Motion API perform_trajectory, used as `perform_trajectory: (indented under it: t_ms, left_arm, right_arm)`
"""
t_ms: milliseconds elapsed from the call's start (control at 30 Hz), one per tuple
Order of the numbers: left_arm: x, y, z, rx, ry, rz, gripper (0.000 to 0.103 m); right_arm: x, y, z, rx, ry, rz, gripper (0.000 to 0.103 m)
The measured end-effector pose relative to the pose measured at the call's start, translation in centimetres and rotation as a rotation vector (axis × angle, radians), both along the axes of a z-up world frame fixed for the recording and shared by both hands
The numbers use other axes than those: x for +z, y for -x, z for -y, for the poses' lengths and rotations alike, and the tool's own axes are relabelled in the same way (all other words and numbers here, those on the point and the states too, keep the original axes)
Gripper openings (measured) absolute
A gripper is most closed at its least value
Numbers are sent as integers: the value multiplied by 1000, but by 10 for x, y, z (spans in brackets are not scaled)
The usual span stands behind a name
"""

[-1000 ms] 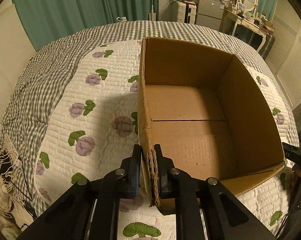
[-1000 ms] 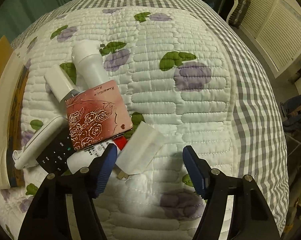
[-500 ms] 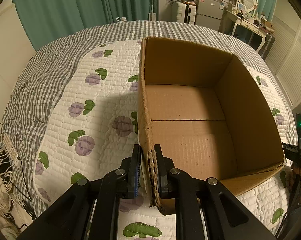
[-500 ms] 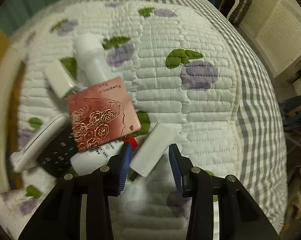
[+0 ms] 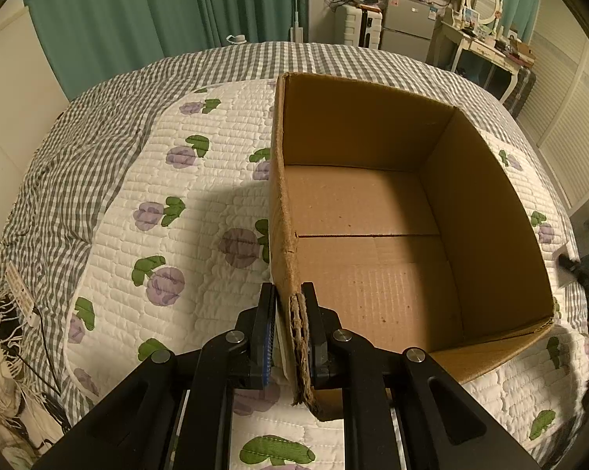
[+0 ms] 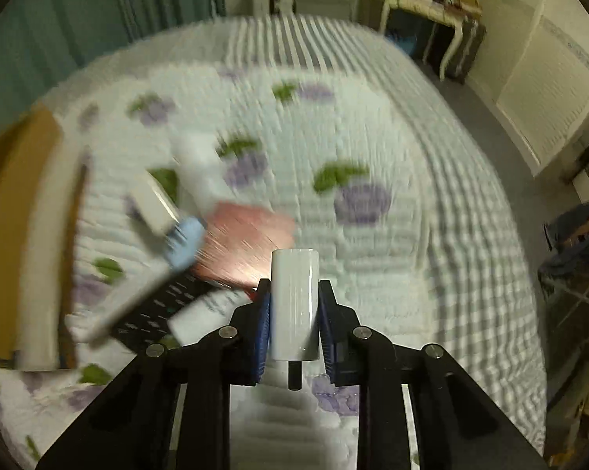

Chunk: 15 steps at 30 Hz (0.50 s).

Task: Organize rigid objects
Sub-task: 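Grasp the white charger with the right tool, then carry the white charger into the box and open the right tool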

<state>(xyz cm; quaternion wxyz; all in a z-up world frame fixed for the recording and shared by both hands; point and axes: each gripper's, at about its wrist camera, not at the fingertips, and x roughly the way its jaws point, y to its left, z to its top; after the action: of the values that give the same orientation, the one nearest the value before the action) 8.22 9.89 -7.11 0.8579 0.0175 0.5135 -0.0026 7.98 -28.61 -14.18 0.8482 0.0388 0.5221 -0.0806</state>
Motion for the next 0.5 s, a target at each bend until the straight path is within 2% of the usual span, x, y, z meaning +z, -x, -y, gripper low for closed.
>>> perform_trajectory:
  t_ms: [100,267,400,500]
  left_arm:
    - [0,0,-1,1,3,0,13]
    - [0,0,-1,2,4,-1,13]
    - [0,0,-1,1,1,-1,12]
    - [0,0,-1,-2,-1,-4,13]
  right_arm:
    - [46,5,-16,64,10,95,22]
    - [109,-2,-79,239,-8,240,22]
    - [123,-9,-140,385,-38,274,22]
    - [110,-19,-185,467,-57,244,22]
